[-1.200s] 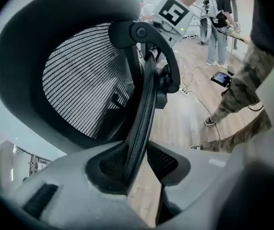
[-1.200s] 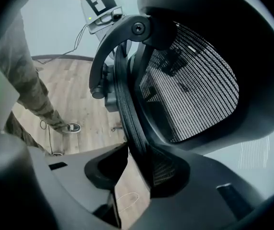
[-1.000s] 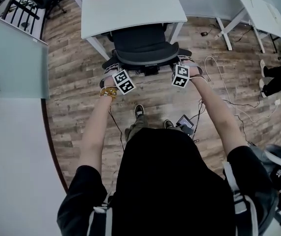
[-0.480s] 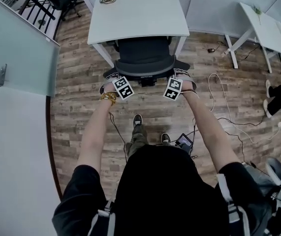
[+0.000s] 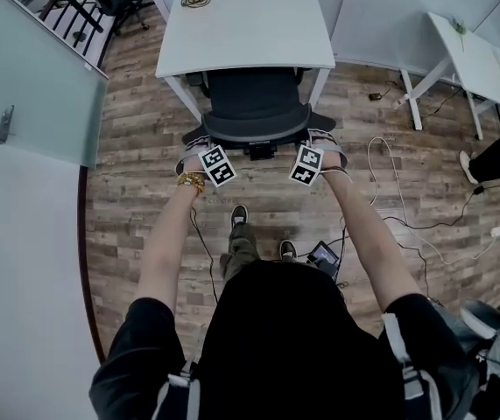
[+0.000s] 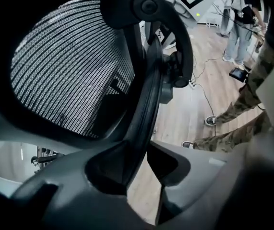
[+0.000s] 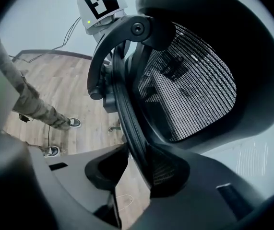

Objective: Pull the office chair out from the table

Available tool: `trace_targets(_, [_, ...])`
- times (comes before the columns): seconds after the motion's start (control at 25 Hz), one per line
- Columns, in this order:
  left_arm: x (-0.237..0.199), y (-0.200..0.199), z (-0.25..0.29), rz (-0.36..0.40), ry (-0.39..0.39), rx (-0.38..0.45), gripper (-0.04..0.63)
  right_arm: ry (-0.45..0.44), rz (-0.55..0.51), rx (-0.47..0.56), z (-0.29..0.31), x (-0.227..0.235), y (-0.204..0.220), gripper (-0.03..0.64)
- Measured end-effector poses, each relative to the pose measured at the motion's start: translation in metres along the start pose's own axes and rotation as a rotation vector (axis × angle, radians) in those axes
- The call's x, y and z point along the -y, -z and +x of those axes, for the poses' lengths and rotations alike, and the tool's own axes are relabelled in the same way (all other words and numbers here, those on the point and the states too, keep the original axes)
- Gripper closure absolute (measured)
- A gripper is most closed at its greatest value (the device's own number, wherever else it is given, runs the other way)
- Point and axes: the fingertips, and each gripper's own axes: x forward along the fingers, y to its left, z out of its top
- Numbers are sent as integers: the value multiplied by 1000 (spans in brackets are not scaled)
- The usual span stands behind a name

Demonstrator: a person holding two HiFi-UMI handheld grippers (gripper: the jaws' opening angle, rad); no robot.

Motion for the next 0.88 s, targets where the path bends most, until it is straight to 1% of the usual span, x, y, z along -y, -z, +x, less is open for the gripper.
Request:
trace_targets(0.16, [3, -5, 2, -20, -26, 4, 457, -12, -4, -3, -2, -2, 4, 503])
trace_targets(0.36, [9, 6, -4, -25, -9, -20, 457, -20, -6, 6, -6, -10, -3, 505])
trace_targets(0.44, [14, 6, -5, -22, -8, -17, 457, -13, -7, 11, -9, -14, -1, 505])
trace_targets(0.6, [25, 2, -11, -16, -30, 3, 457, 4, -11, 24, -15, -20, 5, 500])
trace_targets(0.72, [29, 5, -13, -17, -33, -11, 457, 12, -21, 41, -20, -26, 5, 500])
trace_targets(0.88, [39, 14, -20, -34, -13, -33, 456, 20, -47, 49, -28, -40, 0, 502])
